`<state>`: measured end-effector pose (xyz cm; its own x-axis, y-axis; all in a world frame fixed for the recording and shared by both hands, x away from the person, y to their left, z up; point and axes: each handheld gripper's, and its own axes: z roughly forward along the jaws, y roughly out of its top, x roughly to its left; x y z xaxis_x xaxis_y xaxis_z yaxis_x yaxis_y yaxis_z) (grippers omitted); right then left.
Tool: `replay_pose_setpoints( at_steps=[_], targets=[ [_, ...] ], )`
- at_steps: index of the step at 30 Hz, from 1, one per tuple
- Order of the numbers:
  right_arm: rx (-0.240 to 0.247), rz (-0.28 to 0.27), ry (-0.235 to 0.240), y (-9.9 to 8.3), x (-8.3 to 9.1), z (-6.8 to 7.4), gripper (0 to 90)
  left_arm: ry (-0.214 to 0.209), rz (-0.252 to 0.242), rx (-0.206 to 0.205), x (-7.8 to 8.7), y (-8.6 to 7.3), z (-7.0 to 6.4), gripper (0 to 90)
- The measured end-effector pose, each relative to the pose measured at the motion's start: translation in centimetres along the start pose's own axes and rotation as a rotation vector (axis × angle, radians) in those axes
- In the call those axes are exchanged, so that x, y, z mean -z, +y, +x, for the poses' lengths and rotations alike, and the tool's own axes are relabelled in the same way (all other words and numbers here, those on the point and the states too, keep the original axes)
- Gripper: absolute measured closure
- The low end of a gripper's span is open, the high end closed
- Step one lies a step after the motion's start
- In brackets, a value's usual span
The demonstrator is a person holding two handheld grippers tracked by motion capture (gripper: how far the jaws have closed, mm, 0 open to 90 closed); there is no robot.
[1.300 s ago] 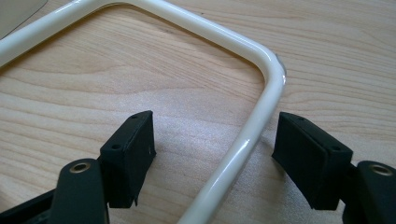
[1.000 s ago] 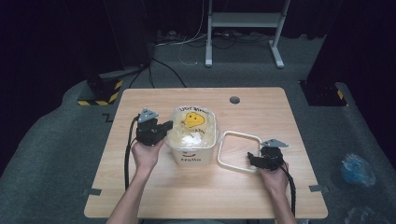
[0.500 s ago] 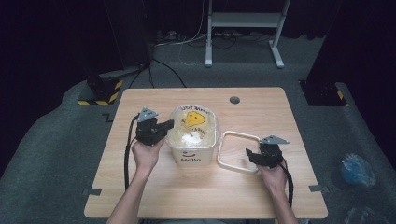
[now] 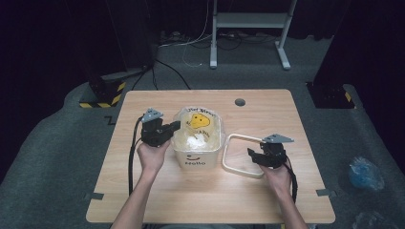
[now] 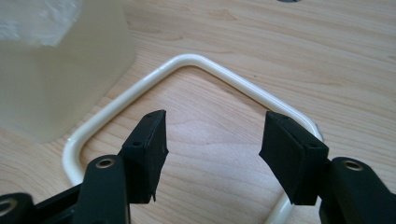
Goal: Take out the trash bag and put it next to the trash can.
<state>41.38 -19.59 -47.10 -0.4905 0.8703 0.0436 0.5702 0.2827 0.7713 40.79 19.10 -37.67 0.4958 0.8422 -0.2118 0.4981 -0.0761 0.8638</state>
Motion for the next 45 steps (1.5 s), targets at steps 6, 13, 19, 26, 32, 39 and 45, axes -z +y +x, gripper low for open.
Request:
replay_pose_setpoints(
  at_steps=[6, 13, 19, 26, 32, 39, 45],
  targets=[
    [0.012, 0.005, 0.041, 1.0, 0.1, 0.9, 42.7, -0.006, 0.008, 0.008, 0.0, 0.0, 0.1, 89.7],
    [0.021, -0.024, 0.076, 2.7, 0.5, 2.1, 44.3, -0.021, 0.012, 0.018, -0.2, 0.0, 0.0, 89.8],
    [0.034, -0.029, 0.087, 4.0, 0.5, 2.9, 45.9, -0.024, 0.014, 0.017, -0.5, 0.1, -0.2, 89.7],
    [0.038, -0.056, 0.099, 5.5, 1.1, 3.7, 46.8, -0.030, 0.014, -0.002, -0.6, 0.5, -0.7, 89.7],
    [0.042, -0.072, 0.122, 6.9, 1.9, 4.3, 47.4, -0.024, 0.019, -0.018, -0.8, 0.6, -1.1, 89.7],
    [0.043, -0.078, 0.145, 8.1, 2.1, 4.9, 47.5, -0.029, 0.023, -0.018, -1.0, 0.7, -1.3, 89.7],
    [0.050, -0.075, 0.151, 8.8, 1.9, 5.4, 47.5, -0.034, 0.022, -0.021, -1.1, 0.7, -1.4, 89.7]
  ],
)
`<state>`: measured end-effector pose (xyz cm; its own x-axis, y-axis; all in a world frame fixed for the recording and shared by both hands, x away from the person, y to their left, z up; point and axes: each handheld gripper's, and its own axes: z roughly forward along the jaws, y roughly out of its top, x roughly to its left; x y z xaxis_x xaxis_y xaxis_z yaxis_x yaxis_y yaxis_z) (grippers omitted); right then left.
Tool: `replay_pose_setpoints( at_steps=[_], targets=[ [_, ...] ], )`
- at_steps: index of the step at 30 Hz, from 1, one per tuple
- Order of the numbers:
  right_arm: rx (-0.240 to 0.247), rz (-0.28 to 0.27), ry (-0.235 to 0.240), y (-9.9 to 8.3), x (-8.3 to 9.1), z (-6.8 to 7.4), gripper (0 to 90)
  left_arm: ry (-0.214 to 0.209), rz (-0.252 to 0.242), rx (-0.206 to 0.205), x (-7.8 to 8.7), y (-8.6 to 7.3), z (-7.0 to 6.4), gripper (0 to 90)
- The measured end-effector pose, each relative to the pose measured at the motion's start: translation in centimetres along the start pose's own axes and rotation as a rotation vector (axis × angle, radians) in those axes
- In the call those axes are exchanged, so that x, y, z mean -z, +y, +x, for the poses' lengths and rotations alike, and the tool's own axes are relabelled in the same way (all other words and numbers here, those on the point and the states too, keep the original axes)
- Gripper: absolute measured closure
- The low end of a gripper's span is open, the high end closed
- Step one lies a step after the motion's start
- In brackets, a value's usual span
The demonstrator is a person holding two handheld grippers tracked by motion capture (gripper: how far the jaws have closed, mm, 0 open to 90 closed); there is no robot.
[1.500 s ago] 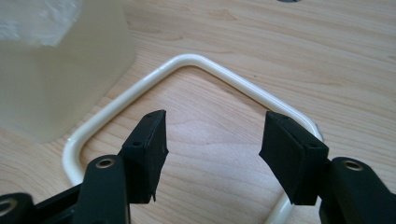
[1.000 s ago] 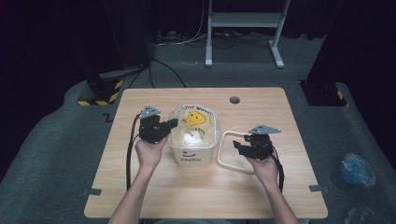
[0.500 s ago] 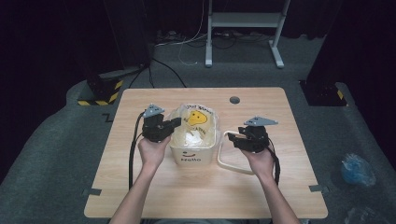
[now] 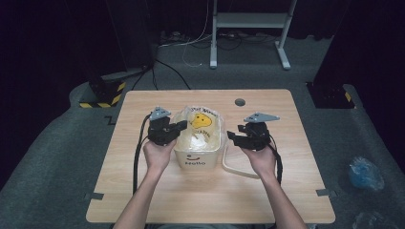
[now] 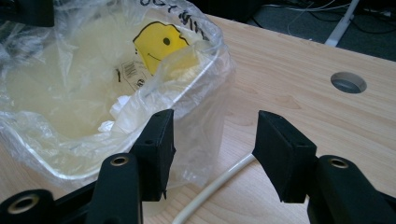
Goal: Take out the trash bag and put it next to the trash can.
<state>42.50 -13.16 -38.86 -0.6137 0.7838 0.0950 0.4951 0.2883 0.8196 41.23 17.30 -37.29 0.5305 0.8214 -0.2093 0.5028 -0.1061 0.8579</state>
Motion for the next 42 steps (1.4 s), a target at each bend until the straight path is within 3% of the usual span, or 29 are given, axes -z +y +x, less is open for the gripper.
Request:
replay_pose_setpoints(
  at_steps=[12, 26, 34, 39, 42],
  targets=[
    [0.024, 0.012, 0.020, 1.5, -1.1, 1.4, 47.2, -0.013, 0.008, -0.013, -0.4, 0.2, -0.6, 89.7],
    [0.020, 0.035, 0.040, 2.9, -2.5, 2.5, 48.3, -0.029, 0.015, -0.028, -0.7, 0.3, -1.1, 89.6],
    [0.009, 0.075, 0.031, 3.1, -3.7, 2.3, 57.6, -0.037, 0.022, -0.040, -0.8, 0.2, -1.3, 89.6],
    [0.029, 0.096, 0.029, 3.1, -4.0, 2.4, 74.5, -0.040, 0.029, -0.051, -0.9, 0.2, -1.5, 89.6],
    [0.046, 0.083, 0.019, 3.1, -3.9, 2.3, 82.2, -0.043, 0.034, -0.059, -1.0, 0.1, -1.5, 89.5]
  ],
)
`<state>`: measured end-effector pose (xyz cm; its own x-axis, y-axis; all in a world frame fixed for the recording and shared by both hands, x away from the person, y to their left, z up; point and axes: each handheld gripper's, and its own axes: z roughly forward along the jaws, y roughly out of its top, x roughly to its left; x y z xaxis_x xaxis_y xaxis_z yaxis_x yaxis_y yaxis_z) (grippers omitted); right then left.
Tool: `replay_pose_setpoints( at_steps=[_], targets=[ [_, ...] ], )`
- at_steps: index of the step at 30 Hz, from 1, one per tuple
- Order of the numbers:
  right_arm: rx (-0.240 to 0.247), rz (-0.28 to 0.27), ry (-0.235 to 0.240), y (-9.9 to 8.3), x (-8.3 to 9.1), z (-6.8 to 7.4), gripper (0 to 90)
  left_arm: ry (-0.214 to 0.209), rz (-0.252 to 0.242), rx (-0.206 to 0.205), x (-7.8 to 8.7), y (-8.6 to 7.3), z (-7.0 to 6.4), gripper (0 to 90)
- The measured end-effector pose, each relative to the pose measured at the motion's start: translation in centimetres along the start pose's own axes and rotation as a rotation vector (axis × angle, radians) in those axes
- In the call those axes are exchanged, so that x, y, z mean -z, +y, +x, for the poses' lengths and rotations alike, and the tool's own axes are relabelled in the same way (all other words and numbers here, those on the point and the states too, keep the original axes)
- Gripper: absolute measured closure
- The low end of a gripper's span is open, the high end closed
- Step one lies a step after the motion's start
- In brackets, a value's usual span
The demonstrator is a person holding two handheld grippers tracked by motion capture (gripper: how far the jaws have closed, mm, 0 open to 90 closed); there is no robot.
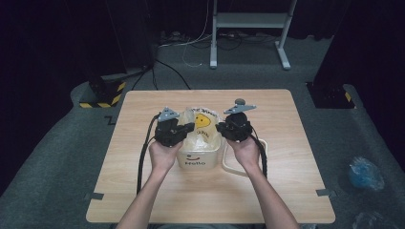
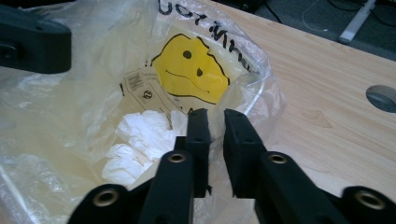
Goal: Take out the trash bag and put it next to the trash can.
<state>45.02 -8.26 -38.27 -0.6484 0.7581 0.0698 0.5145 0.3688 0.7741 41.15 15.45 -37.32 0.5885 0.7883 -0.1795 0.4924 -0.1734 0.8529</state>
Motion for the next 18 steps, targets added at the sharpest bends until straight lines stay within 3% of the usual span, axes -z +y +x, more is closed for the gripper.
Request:
replay_pose_setpoints(
  at_steps=[2, 11, 14, 18],
  targets=[
    [-0.006, -0.005, 0.022, 0.00, 0.08, -0.14, 85.7, -0.003, 0.004, -0.006, -0.07, -0.01, -0.01, 89.4],
    [0.017, -0.004, 0.023, 0.06, -0.21, 0.23, 89.7, -0.013, 0.004, -0.015, -0.09, -0.07, -0.13, 87.1],
    [0.019, -0.009, 0.034, 0.15, -0.22, 0.31, 89.9, -0.020, 0.007, -0.017, -0.17, -0.10, -0.16, 83.4],
    [0.020, -0.018, 0.050, 0.38, -0.13, 0.54, 90.0, -0.048, 0.004, -0.005, -0.43, -0.16, -0.18, 71.3]
  ],
)
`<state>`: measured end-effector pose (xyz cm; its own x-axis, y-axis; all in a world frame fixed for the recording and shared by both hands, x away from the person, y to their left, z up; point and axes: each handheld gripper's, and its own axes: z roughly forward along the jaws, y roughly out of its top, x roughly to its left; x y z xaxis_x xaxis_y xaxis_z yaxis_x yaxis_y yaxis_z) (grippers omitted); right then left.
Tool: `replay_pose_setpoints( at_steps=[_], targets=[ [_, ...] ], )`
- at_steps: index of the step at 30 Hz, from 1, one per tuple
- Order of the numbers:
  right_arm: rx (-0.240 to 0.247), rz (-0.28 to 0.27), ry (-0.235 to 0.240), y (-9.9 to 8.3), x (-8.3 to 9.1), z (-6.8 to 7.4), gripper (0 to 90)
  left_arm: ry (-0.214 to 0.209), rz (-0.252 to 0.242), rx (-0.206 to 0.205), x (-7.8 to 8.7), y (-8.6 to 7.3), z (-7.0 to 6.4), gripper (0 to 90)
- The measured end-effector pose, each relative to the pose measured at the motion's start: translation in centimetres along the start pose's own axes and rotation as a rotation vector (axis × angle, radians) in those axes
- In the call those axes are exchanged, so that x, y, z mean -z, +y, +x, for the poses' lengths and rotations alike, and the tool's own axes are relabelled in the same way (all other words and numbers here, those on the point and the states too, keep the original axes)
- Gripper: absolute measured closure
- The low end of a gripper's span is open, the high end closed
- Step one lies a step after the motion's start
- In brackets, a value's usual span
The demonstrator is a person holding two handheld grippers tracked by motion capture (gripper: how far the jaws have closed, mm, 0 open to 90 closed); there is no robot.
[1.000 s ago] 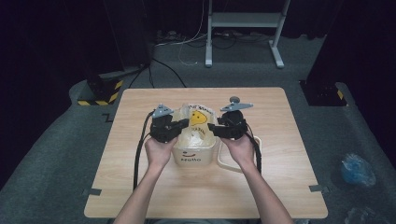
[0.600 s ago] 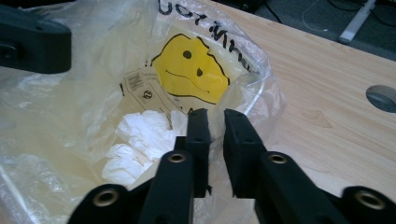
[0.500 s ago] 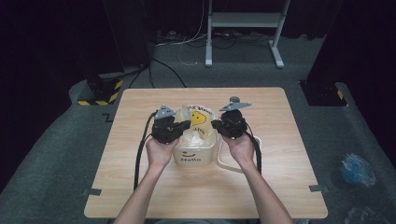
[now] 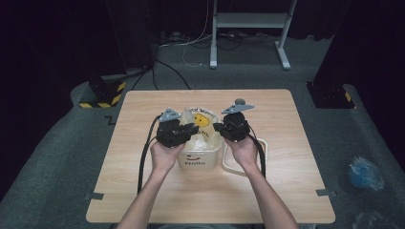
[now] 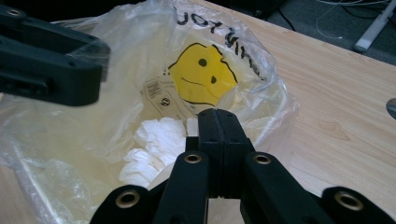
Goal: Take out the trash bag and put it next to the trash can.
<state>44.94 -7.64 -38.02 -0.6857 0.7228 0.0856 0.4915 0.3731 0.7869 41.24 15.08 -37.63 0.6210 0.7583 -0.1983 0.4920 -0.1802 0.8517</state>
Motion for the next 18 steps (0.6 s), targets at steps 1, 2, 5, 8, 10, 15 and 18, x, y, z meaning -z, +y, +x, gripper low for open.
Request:
replay_pose_setpoints(
  at_steps=[1, 2, 5, 8, 10, 15, 18],
  targets=[
    [0.001, 0.000, 0.002, 0.1, 0.0, 0.1, 90.0, -0.003, 0.007, -0.003, -0.1, 0.0, 0.0, 68.9],
    [0.002, -0.001, 0.006, 0.1, 0.0, 0.2, 90.0, -0.005, 0.011, -0.005, -0.3, -0.1, -0.1, 65.8],
    [0.004, -0.006, 0.020, 0.4, 0.1, 0.6, 90.0, -0.017, 0.024, -0.003, -0.7, -0.2, -0.2, 58.5],
    [0.007, -0.012, 0.032, 0.5, 0.0, 0.8, 90.0, -0.027, 0.032, -0.010, -1.0, -0.2, -0.5, 54.8],
    [0.013, -0.012, 0.033, 0.6, 0.1, 1.0, 90.0, -0.033, 0.035, -0.012, -1.2, -0.2, -0.6, 52.3],
    [0.006, -0.022, 0.057, 0.8, 0.1, 1.3, 90.0, -0.038, 0.058, -0.035, -1.8, -0.2, -1.2, 49.9],
    [0.003, -0.030, 0.071, 0.9, 0.1, 1.4, 90.0, -0.035, 0.067, -0.047, -2.2, -0.2, -1.4, 49.8]
  ],
)
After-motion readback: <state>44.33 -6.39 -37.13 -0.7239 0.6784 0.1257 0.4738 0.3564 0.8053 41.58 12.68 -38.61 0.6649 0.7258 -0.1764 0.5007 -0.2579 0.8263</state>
